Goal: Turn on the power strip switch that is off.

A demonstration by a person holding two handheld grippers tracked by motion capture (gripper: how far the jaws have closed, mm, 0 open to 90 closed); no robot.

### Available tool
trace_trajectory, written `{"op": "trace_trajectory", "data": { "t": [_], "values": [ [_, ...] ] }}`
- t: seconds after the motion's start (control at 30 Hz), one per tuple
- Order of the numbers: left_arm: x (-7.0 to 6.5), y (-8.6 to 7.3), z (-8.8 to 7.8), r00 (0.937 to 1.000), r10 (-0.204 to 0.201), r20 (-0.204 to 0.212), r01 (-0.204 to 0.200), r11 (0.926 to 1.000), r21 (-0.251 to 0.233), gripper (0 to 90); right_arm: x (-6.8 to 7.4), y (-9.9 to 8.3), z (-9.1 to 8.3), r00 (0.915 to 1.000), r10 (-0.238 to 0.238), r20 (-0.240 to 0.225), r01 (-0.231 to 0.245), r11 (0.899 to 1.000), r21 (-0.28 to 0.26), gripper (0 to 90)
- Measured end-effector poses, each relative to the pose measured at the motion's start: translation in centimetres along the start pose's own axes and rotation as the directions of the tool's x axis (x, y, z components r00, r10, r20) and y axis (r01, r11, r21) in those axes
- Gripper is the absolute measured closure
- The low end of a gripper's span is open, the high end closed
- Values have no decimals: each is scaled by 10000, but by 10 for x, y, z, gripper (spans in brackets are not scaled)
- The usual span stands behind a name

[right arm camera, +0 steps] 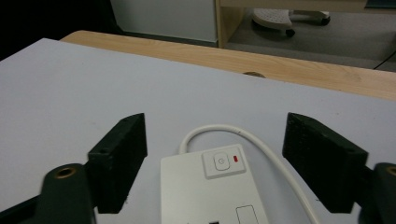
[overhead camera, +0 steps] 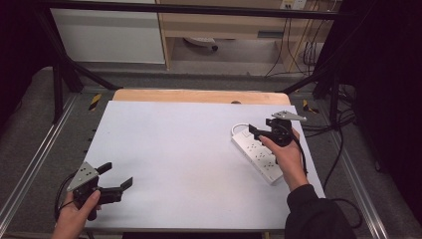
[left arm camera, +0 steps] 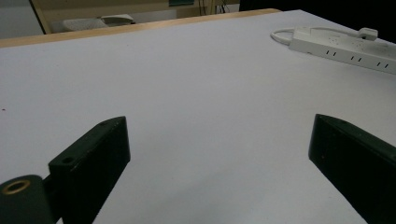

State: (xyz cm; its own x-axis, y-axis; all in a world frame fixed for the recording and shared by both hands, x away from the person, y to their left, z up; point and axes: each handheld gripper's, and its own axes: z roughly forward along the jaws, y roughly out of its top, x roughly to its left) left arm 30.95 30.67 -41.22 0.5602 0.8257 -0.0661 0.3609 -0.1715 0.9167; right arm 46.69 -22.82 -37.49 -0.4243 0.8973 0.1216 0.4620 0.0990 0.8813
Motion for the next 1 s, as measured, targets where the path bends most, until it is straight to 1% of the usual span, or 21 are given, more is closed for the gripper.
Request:
{"op": "trace_trajectory", "data": {
  "t": [0.1, 0.17, 0.2, 0.27, 0.33, 0.43, 0.57, 0.7, 0.9, 1.0],
  "values": [
    [0, -1, 0, 10000, 37, -39, -37, 10000, 56, 53, 2, 3, -1, 9999, -40, 134, 41, 10000, -80, 124],
    [-1, -2, 0, 10000, -4, -37, 4, 10000, 75, 53, 3, 5, -2, 9999, 62, 123, -60, 9999, -103, 90],
    [-1, -2, 0, 10000, -21, -30, 21, 10000, 77, 53, 4, 5, -2, 9999, 91, 137, -89, 9999, -126, 78],
    [-2, -2, 0, 10000, -13, -11, 13, 10000, 91, 53, 5, 6, -3, 9995, 76, 310, -70, 9998, -182, 64],
    [-2, -2, 0, 10000, -1, 4, 1, 9999, 101, 53, 6, 7, -4, 9995, 49, 309, -40, 9996, -275, 52],
    [-2, -2, 0, 10000, 1, 22, -1, 9999, 111, 53, 7, 9, -8, 9991, 6, 434, 15, 9988, -480, 50],
    [-2, -2, 0, 10000, -7, 23, 6, 9999, 101, 53, 8, 12, -13, 9992, -21, 397, 50, 9972, -748, 47],
    [-2, -2, 0, 10000, 5, 29, -5, 10000, 96, 53, 8, 14, -15, 9989, -53, 462, 95, 9958, -912, 46],
    [-2, -2, -1, 10000, 2, 36, -2, 9999, 106, 53, 7, 16, -18, 9987, 18, 502, 37, 9942, -1077, 47],
    [-2, -2, -1, 10000, 7, 62, -8, 9999, 106, 53, 6, 17, -21, 9990, 47, 454, 7, 9930, -1183, 47]
  ]
}}
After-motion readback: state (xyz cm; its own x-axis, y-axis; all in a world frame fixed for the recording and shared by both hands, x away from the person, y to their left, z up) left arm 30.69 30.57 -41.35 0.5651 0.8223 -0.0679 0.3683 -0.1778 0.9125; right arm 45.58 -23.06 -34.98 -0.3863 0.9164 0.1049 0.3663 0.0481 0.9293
